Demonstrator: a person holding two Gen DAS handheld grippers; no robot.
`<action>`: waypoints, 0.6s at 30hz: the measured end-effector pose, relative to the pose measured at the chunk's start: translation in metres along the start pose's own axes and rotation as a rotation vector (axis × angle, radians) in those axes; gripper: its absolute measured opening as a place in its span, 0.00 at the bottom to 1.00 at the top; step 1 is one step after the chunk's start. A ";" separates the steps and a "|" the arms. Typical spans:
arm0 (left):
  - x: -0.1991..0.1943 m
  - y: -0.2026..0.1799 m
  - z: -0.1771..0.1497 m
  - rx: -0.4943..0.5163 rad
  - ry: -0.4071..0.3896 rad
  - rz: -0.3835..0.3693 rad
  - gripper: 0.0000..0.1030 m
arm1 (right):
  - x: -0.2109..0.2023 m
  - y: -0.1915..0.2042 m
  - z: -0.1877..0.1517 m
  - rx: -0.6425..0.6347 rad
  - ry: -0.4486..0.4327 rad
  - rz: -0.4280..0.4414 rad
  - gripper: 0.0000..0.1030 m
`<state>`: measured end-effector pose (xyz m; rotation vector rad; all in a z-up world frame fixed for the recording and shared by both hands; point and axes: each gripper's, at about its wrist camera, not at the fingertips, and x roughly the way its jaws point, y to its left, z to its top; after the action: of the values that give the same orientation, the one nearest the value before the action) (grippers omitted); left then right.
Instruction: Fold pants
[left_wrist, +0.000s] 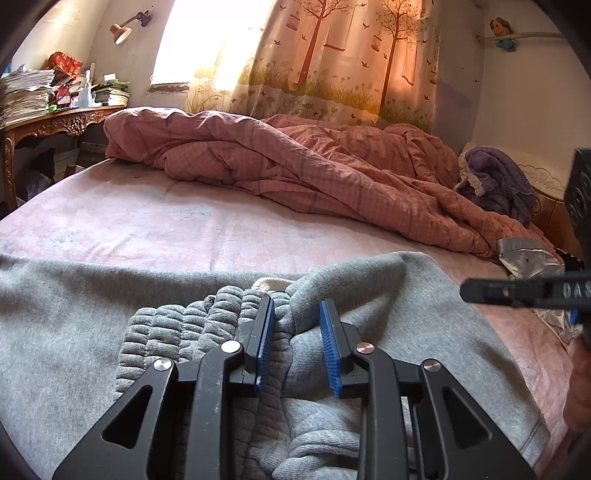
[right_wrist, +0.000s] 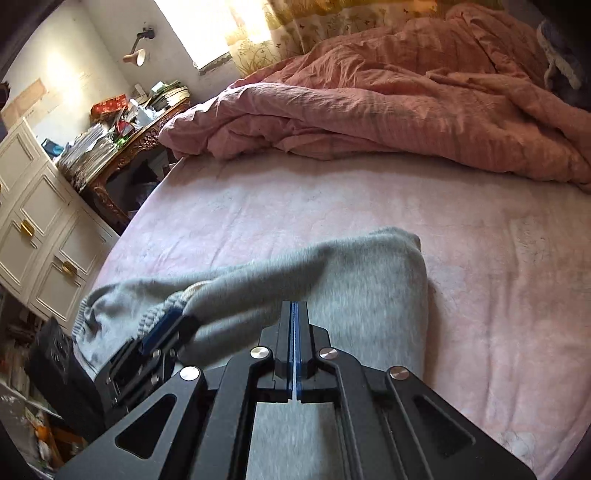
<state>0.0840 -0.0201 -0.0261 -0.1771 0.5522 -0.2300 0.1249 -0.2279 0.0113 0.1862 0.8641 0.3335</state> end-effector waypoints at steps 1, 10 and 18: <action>-0.001 0.001 0.000 -0.002 -0.003 -0.019 0.33 | -0.009 0.002 -0.013 -0.018 -0.022 0.008 0.00; -0.009 -0.007 -0.001 0.035 -0.046 -0.006 0.39 | -0.055 -0.008 -0.123 -0.101 -0.209 -0.097 0.00; -0.044 -0.026 -0.001 0.139 -0.195 0.070 0.57 | -0.053 -0.008 -0.156 -0.137 -0.292 -0.140 0.00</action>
<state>0.0432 -0.0335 0.0006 -0.0446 0.3462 -0.1801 -0.0257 -0.2506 -0.0531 0.0445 0.5602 0.2264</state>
